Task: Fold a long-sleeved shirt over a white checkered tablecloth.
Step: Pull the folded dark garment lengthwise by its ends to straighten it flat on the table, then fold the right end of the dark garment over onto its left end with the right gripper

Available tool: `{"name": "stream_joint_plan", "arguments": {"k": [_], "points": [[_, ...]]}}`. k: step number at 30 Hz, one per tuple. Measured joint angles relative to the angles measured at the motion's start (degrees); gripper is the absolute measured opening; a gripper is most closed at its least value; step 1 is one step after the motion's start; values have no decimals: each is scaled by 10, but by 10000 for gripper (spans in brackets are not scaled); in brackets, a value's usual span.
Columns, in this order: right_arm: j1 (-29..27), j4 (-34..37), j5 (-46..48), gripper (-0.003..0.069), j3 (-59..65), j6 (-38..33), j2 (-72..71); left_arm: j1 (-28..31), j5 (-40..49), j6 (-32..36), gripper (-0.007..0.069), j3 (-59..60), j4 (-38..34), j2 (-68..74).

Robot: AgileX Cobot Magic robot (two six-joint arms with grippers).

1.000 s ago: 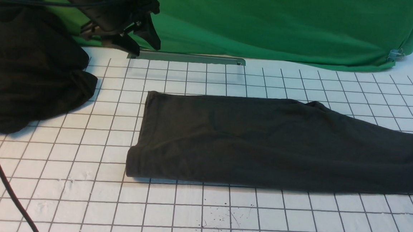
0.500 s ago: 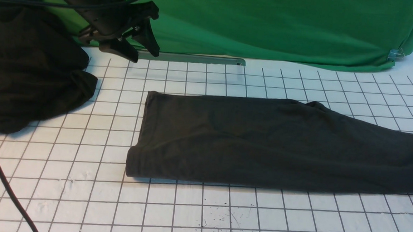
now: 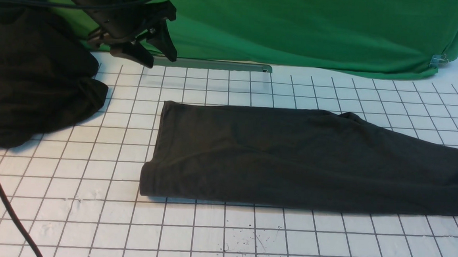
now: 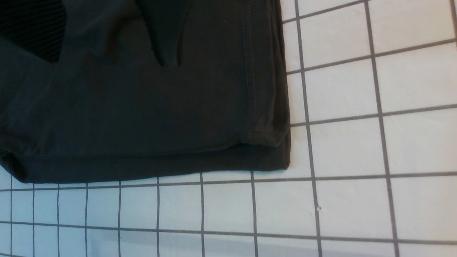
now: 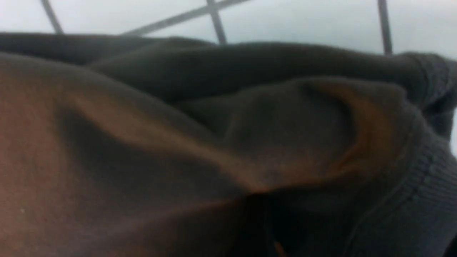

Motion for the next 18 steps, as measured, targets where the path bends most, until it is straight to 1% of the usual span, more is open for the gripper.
{"name": "stream_joint_plan", "arguments": {"k": [3, 4, 5, 10, 11, 12, 14, 17, 18], "points": [[0, 0, 0, 562, 0, 0, 0, 0, 0, 0, 367, 0, 0, 0], [0, 1, 1, 521, 0, 0, 0, 0, -1, 0, 367, 0, 0, 0], [0, 1, 1, 498, 0, 0, 0, 0, -1, 0, 367, 0, 0, 0], [2, 13, 14, 134, 0, -2, 1, 0, -7, 0, 367, 0, 2, 0], [2, 13, 14, 134, 0, -2, 1, 0, -7, 0, 367, 0, 2, 0], [3, 13, 17, 62, 0, -3, 0, 0, -10, 0, 367, 0, 2, 0], [3, 12, 19, 36, 0, -4, -3, 0, -12, 0, 367, 0, 2, 0], [2, 0, 28, 31, 0, -5, -11, 0, -13, 0, 367, 0, 2, 0], [0, -11, 34, 30, 0, -1, -26, 0, -8, 0, 356, 0, 2, 0]]}}
